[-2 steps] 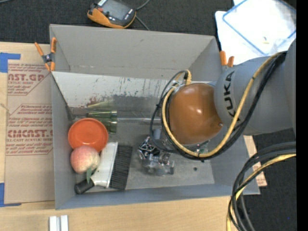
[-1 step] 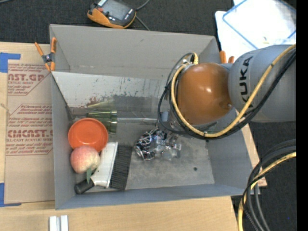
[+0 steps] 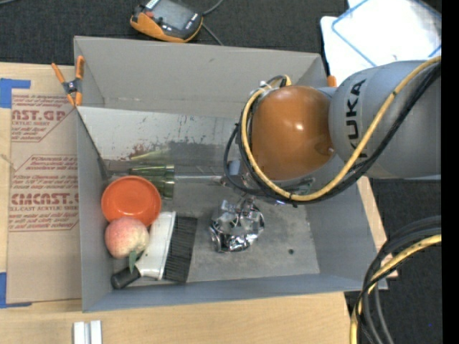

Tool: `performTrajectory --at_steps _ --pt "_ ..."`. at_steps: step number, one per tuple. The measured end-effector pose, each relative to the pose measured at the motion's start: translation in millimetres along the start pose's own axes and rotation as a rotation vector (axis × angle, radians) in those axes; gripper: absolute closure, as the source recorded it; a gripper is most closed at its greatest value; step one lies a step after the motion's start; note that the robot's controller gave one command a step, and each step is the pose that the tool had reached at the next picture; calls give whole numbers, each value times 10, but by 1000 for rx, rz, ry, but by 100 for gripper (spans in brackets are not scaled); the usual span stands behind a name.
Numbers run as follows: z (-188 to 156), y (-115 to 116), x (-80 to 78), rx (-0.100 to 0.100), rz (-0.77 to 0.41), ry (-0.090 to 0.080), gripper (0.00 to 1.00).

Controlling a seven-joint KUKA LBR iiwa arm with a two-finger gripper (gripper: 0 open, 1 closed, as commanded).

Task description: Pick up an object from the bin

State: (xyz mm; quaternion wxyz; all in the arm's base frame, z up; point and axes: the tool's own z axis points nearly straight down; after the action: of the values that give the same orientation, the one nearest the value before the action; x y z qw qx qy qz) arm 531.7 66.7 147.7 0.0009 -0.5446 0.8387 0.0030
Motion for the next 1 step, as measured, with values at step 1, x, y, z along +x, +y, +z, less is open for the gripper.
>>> performTrajectory --at_steps 1 --pt "198 32 94 5 -58 -4 100"
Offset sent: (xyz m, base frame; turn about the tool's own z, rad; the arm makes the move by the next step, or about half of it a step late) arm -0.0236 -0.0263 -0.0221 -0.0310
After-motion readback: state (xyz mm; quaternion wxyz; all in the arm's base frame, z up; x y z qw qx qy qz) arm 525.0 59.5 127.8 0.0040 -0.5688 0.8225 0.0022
